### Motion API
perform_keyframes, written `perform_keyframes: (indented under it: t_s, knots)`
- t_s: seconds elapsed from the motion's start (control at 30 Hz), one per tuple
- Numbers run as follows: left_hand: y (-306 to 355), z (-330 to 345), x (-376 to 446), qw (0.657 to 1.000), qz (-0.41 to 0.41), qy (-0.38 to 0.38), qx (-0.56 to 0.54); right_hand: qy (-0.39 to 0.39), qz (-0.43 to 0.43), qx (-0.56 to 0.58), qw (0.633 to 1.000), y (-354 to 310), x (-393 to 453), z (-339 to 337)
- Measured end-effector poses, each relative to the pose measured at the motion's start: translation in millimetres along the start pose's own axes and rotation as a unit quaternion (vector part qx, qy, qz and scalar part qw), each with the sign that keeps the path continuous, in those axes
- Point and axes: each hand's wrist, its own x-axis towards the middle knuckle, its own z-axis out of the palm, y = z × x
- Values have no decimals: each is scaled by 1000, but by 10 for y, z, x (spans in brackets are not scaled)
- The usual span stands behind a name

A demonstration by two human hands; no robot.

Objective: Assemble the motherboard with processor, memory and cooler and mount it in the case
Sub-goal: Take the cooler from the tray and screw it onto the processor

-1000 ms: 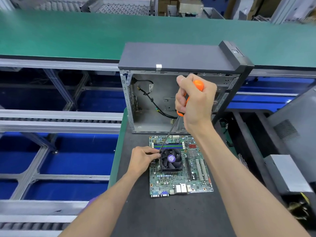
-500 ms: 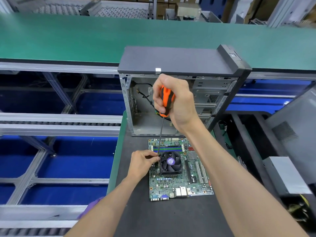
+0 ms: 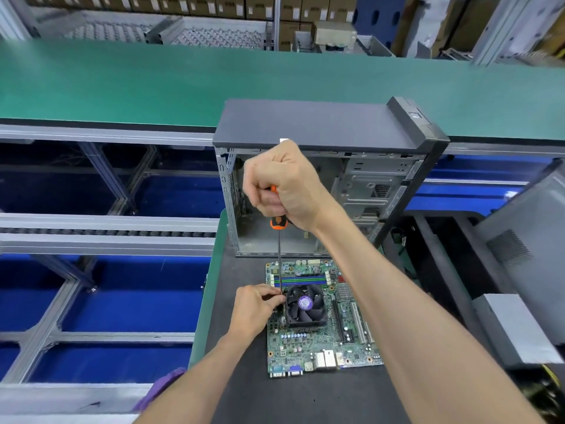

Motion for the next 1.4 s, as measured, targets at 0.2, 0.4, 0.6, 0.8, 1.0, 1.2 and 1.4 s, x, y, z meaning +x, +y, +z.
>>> perform_keyframes:
  t_s: [0.2,0.4,0.6,0.8,1.0,1.2,1.4]
  knots:
    - [51,-27,-46,1000,10,-8,19,411,-77,-237,877,140,-7,186]
    - [791,-418,-115,986,124,6,-112,470,-60,-277,836,92,-42,123]
    - [1854,-255,33,976,126,153,-95,456,-74,-237,855,79,-103,119]
    - [1936,-286,61,941,144,184,-245,186,-73,-139,970,-16,-203,-126]
    - [1804,-369,190,943,159,64,-284,-100,34,57,993,-56,-130,-368]
    - [1714,-475,239,919,194,-95,-330,247,-42,-84,964,161,-175,-28]
    - [1659,-610,249,883,164,-220,-380,-13,-27,-64,998,-52,-142,-163]
